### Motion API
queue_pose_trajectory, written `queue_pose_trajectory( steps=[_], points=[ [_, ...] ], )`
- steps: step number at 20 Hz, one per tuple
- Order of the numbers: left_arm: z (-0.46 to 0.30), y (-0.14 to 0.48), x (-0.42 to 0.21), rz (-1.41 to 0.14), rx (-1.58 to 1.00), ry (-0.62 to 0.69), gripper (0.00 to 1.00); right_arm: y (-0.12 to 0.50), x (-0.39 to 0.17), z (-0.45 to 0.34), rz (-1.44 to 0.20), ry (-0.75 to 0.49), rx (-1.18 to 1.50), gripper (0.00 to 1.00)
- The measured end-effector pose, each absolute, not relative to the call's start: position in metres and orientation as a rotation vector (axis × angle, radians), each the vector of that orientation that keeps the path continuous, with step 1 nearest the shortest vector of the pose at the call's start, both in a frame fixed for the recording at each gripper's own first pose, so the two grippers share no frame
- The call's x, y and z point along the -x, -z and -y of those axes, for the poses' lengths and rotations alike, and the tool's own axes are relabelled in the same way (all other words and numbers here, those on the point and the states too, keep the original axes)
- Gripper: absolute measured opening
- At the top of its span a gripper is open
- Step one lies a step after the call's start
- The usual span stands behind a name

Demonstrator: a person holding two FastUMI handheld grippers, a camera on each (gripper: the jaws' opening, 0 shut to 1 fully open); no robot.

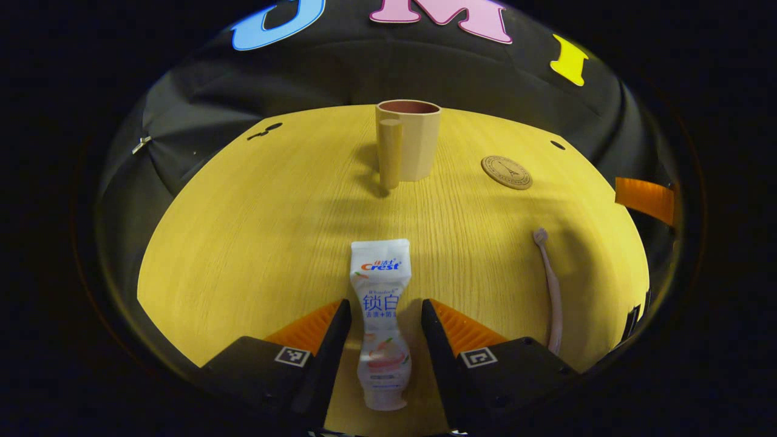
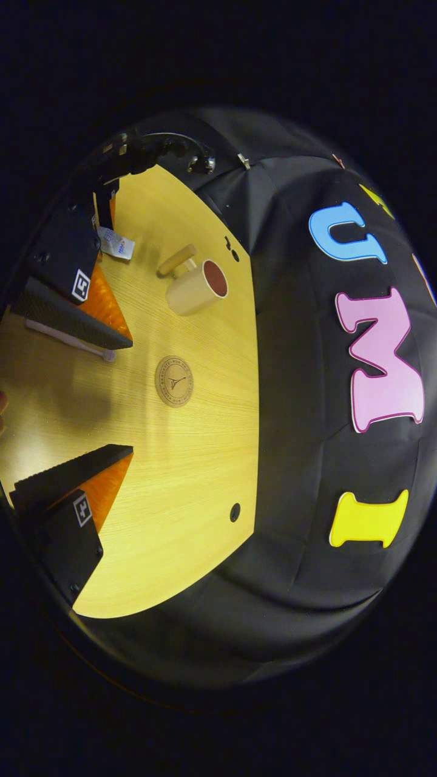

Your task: Put the toothbrush and toothpaste on the desktop into the cup, then pick up the cup and place it on the coaster on the desktop.

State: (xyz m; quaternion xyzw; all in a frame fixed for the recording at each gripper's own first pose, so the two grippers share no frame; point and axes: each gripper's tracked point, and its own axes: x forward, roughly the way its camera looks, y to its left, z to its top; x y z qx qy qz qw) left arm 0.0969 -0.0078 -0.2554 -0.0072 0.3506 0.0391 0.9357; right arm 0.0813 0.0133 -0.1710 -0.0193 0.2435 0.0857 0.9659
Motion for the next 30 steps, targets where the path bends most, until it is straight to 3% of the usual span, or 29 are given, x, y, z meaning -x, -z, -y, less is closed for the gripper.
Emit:
queue_pose_trajectory(
  steps=[1,2,3,5,7,17,30],
  points=[
    [0.008,0.255,-0.098,-0.725,0.011,-0.076,0.73,0.176,-0.079,-0.016,-0.506,-0.178,0.034,0.97],
    [0.008,0.255,-0.099,-0.720,0.003,-0.066,0.77,0.181,-0.077,-0.019,-0.523,-0.183,0.029,0.97],
    [0.006,0.255,-0.099,-0.722,-0.002,-0.064,0.58,0.186,-0.075,-0.022,-0.540,-0.189,0.026,0.97],
    [0.006,0.255,-0.099,-0.718,-0.006,-0.055,0.37,0.195,-0.071,-0.027,-0.567,-0.194,0.027,0.97],
    [0.006,0.255,-0.099,-0.730,-0.026,-0.030,0.34,0.205,-0.066,-0.030,-0.597,-0.195,0.032,0.97],
    [0.007,0.252,-0.096,-0.704,-0.028,0.005,0.20,0.253,-0.052,-0.051,-0.758,-0.152,0.032,0.97],
    [0.000,0.195,-0.061,-0.556,0.012,0.018,0.22,0.289,-0.035,-0.057,-0.898,-0.073,0.097,0.94]
  ],
)
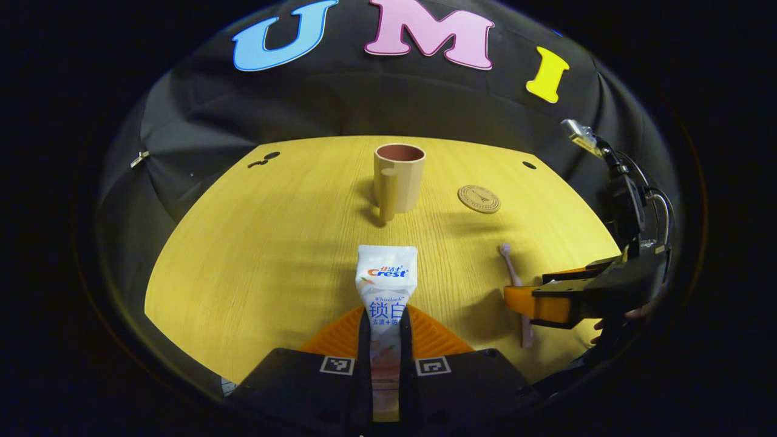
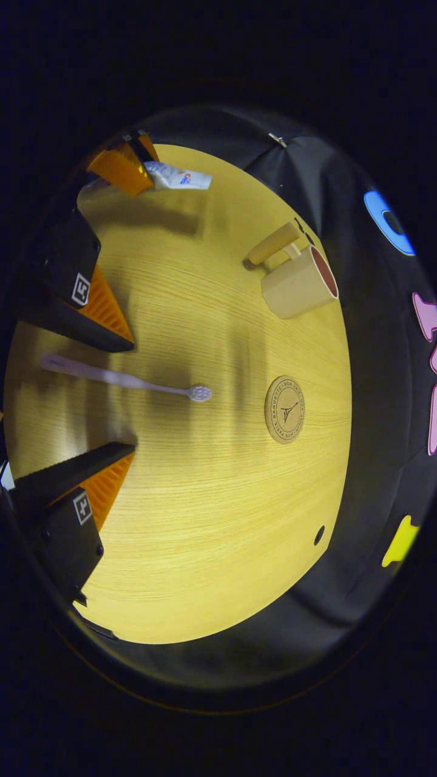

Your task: Put the toothbrush and toothpaste on the desktop into the cup, then pick up the cup and place it on the coaster on the desktop.

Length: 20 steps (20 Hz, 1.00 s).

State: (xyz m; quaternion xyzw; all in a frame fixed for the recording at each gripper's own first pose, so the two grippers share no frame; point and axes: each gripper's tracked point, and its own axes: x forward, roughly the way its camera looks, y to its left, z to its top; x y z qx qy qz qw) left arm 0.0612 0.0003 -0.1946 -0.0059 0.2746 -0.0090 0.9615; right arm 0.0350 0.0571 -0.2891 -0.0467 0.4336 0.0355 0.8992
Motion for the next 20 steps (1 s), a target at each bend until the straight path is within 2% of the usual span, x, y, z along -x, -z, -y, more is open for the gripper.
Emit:
queue_pose_trajectory(
  steps=[1,2,3,4,6,7,11,12,13,15,16,20],
  points=[
    [0.002,0.191,-0.060,-0.549,0.019,0.022,0.22,0.290,-0.036,-0.057,-0.904,-0.066,0.100,0.89],
    [0.003,0.190,-0.059,-0.545,0.023,0.023,0.22,0.289,-0.034,-0.058,-0.915,-0.056,0.096,0.78],
    [0.003,0.188,-0.059,-0.541,0.024,0.024,0.22,0.289,-0.033,-0.058,-0.920,-0.054,0.095,0.74],
    [0.003,0.189,-0.058,-0.540,0.023,0.023,0.22,0.292,-0.033,-0.059,-0.926,-0.058,0.098,0.60],
    [0.003,0.189,-0.055,-0.539,0.023,0.018,0.22,0.293,-0.031,-0.064,-0.925,-0.090,0.119,0.41],
    [0.003,0.189,-0.055,-0.539,0.024,0.016,0.22,0.292,-0.030,-0.065,-0.923,-0.106,0.131,0.24],
    [0.002,0.193,-0.052,-0.543,0.037,0.003,0.22,0.292,-0.028,-0.066,-0.935,-0.168,0.130,0.23],
    [0.003,0.195,-0.051,-0.545,0.041,0.000,0.22,0.292,-0.027,-0.068,-0.938,-0.193,0.120,0.08],
    [0.002,0.196,-0.051,-0.548,0.045,-0.003,0.27,0.289,-0.027,-0.070,-0.939,-0.219,0.120,0.07],
    [0.002,0.198,-0.052,-0.553,0.056,-0.008,0.22,0.290,-0.029,-0.070,-0.945,-0.255,0.120,0.00],
    [0.002,0.199,-0.054,-0.555,0.064,-0.010,0.22,0.291,-0.028,-0.070,-0.953,-0.270,0.121,0.05],
    [0.003,0.191,-0.061,-0.539,0.084,-0.008,0.22,0.287,-0.026,-0.067,-0.966,-0.291,0.092,0.06]
  ],
)
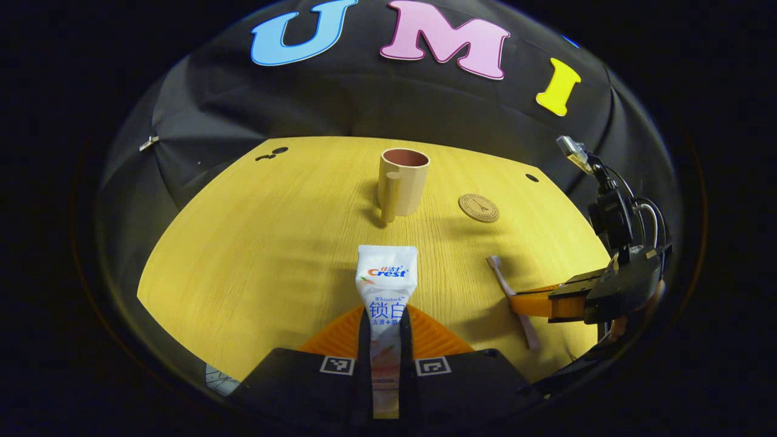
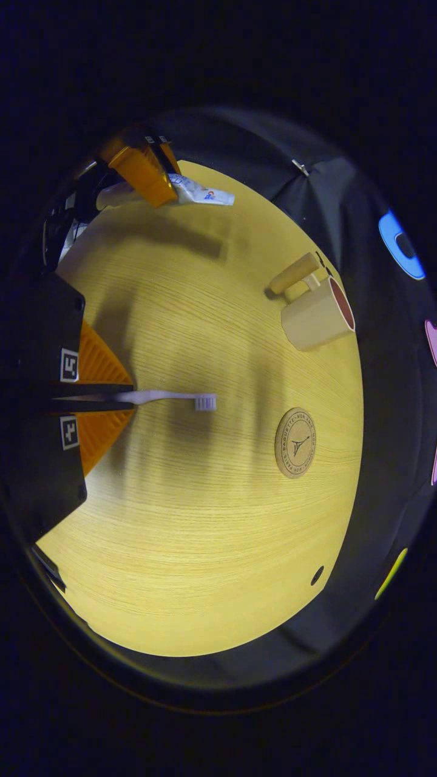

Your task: Put the toothbrush and toothpaste on the desktop into the cup, then pick up the cup and place it on the coaster on the desktop.

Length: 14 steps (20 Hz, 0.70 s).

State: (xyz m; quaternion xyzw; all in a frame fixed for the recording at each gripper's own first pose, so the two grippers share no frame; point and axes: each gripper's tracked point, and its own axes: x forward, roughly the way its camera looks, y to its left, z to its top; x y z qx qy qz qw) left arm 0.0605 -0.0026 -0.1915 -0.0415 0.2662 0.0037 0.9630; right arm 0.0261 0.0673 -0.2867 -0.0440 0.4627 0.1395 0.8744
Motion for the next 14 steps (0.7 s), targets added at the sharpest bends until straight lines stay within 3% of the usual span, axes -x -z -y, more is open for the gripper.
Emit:
queue_pose_trajectory(
  steps=[5,14],
  points=[
    [0.002,0.160,-0.076,-0.484,0.112,0.003,0.22,0.260,-0.030,-0.064,-0.906,-0.341,0.070,0.05],
    [0.003,0.043,-0.148,-0.241,0.175,0.055,0.22,0.208,-0.050,-0.054,-0.808,-0.347,-0.033,0.05]
  ],
)
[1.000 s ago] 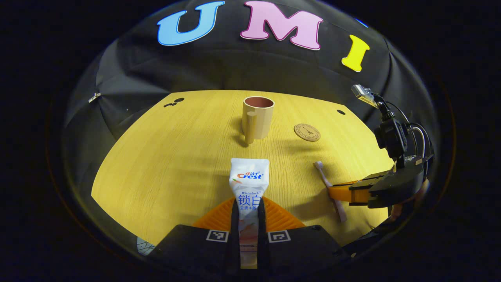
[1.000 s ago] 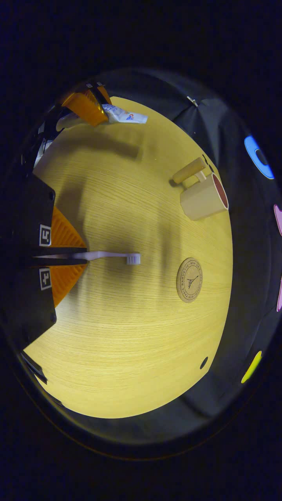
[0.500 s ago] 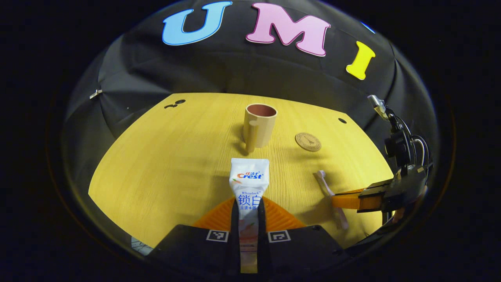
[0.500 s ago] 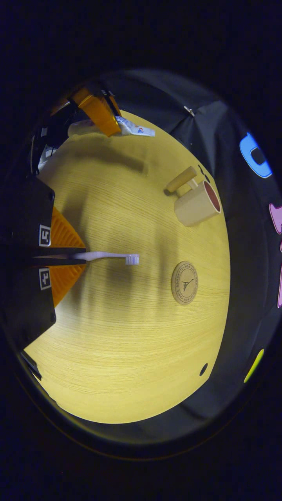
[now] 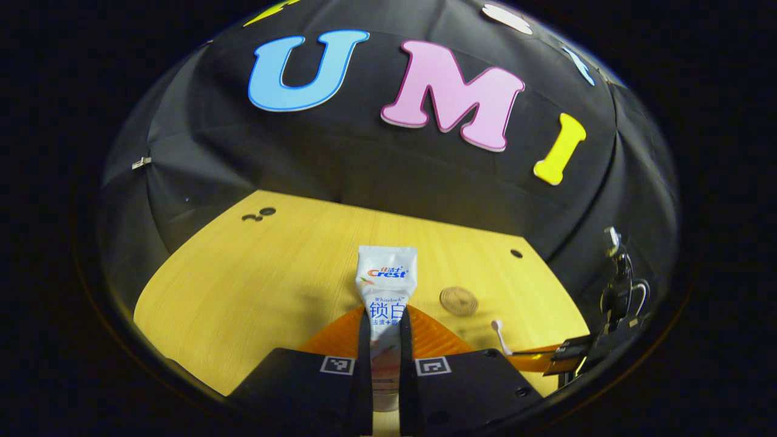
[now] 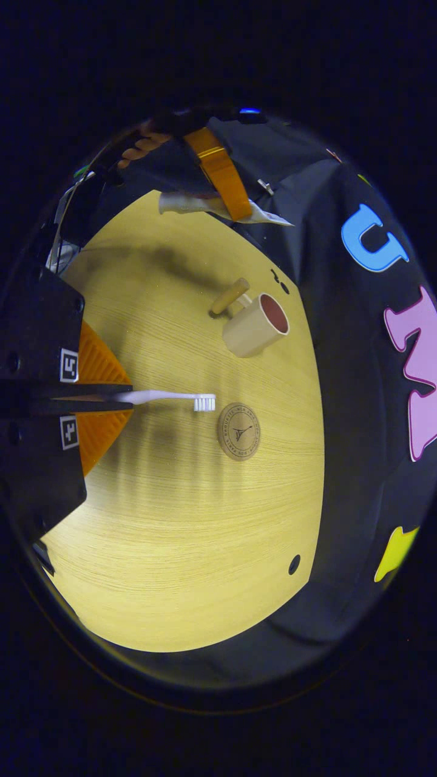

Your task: Put the toothbrush and toothpaste on the desktop into the cup, then pick up the cup and place it on the coaster on the desktop.

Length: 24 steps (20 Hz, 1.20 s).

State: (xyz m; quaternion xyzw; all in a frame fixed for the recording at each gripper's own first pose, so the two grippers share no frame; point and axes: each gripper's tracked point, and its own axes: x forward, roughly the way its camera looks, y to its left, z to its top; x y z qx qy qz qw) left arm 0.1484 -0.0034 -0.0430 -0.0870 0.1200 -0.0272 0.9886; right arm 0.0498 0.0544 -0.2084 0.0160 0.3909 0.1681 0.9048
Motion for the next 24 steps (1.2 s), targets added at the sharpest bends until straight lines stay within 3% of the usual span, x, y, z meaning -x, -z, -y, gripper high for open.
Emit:
queue_pose_trajectory(
  steps=[9,15,24],
  points=[
    [0.020,-0.018,-0.254,-0.023,0.183,0.070,0.22,0.196,-0.082,-0.038,-0.768,-0.303,-0.044,0.05],
    [0.017,-0.004,-0.309,0.049,0.234,0.024,0.22,0.199,-0.089,-0.032,-0.763,-0.306,-0.020,0.05],
    [0.009,0.057,-0.332,-0.019,0.191,-0.019,0.26,0.202,-0.104,-0.041,-0.742,-0.319,-0.004,0.05]
  ],
)
